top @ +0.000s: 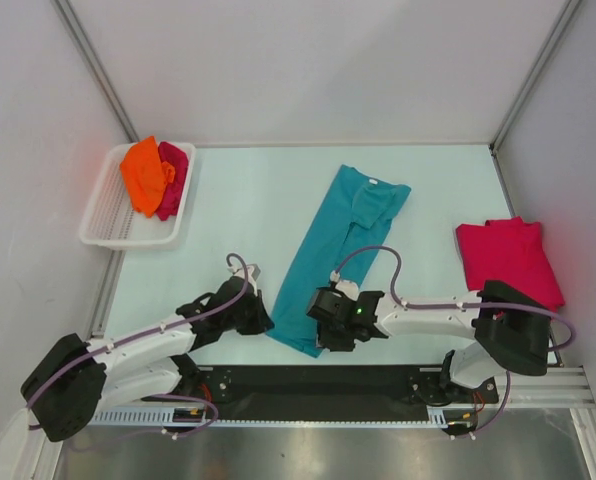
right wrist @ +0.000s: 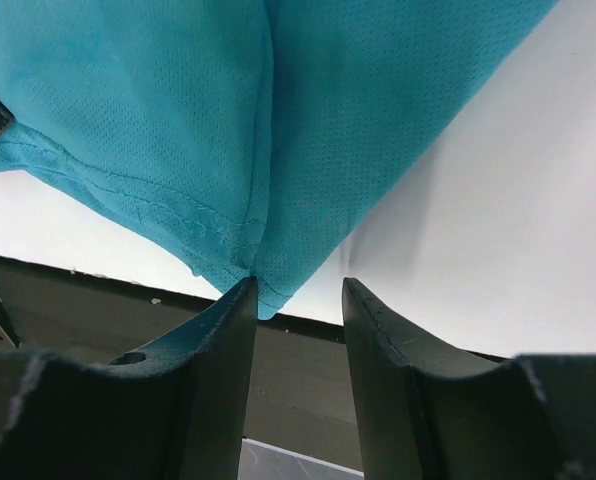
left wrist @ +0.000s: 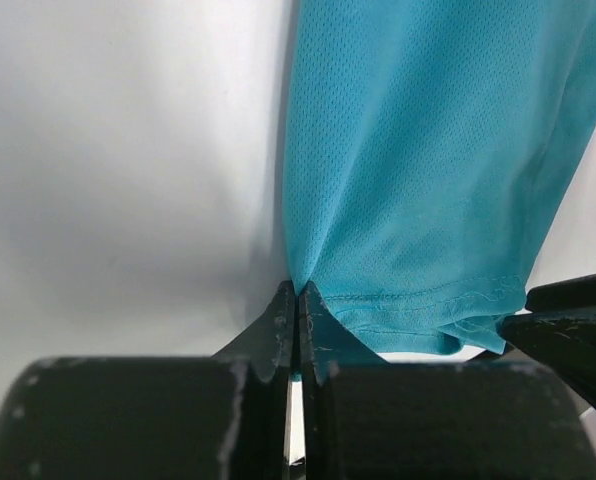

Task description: Fold and stack the t-shirts

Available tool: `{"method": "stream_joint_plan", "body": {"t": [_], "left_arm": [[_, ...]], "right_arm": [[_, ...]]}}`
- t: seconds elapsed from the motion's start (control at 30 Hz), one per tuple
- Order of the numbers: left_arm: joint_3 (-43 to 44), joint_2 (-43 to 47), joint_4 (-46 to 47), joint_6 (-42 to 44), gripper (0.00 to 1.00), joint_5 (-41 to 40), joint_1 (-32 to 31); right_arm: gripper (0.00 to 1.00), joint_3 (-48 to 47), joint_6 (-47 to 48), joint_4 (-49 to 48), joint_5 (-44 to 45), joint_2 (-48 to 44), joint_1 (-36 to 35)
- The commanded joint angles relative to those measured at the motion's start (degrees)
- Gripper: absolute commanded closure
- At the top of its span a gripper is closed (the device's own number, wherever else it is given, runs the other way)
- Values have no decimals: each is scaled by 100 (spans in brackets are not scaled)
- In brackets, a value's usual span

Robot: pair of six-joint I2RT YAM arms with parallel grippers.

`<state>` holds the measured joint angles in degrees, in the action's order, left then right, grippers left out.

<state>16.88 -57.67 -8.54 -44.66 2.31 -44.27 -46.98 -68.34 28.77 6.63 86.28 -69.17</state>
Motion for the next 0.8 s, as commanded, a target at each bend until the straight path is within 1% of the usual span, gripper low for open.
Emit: {"method": "stream_joint_plan", "body": {"t": [0.0,0.23,0.43,0.63,0.77], "left_arm": [[-36,107,-359,-34,100,121,-116],[-71,45,-333,-200,100,95,-380],[-19,-297,-34,-420,100,103,-723],[324,-710,141,-596,100,42,-1101],[640,-1105,194,-561,100,42,-1250]], "right_arm": [[55,58,-268,-179,242,-296,-36],[55,136,-435,49,400,-647,-71],[55,295,-584,198,462,-876,-114],[56,400,-865,374,488,-964,-290],[56,462,-1155,725,724,-1305,-457]]}}
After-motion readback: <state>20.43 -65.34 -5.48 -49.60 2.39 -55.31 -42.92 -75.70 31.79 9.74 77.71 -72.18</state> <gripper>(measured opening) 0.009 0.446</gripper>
